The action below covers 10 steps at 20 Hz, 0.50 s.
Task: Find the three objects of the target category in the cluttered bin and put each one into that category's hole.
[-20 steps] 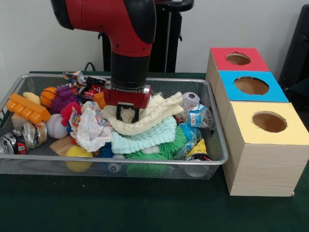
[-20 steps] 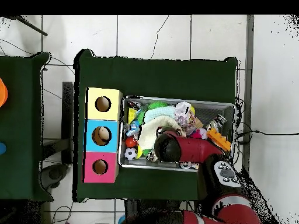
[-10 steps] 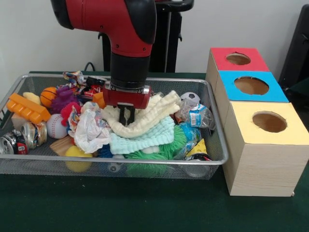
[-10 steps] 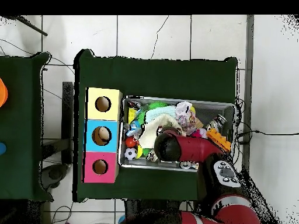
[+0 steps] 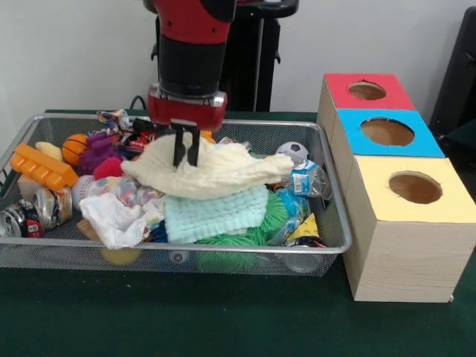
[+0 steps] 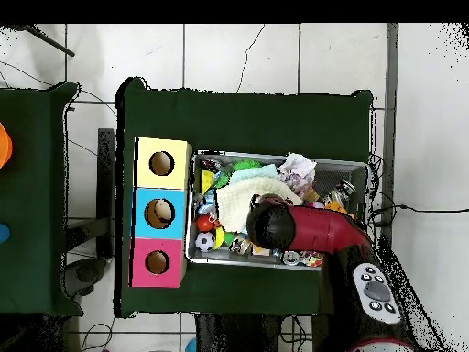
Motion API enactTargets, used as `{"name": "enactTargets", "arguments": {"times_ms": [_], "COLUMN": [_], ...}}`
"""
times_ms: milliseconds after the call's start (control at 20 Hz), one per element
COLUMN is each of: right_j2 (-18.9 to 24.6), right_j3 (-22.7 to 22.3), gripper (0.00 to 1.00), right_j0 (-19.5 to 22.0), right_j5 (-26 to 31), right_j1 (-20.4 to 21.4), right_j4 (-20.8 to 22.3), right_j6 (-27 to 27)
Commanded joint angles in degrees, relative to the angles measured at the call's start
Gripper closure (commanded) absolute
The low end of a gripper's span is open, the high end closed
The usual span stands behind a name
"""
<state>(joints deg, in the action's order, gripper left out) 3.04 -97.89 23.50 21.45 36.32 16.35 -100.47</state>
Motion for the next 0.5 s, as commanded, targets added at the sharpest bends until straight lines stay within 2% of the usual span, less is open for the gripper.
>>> {"name": "enactTargets", "arguments": {"times_ms": [50, 500], "right_j2": [7.86, 12.97], "right_j3": [0.54, -0.77], "gripper": [1.00, 1.00], "right_j0": [5.14, 11.55], "right_j5": [14.83, 15.08], "right_j1": [11.04, 12.35], "right_j4": [-4.34, -1.24], "right_j6": [4.92, 10.30]}}
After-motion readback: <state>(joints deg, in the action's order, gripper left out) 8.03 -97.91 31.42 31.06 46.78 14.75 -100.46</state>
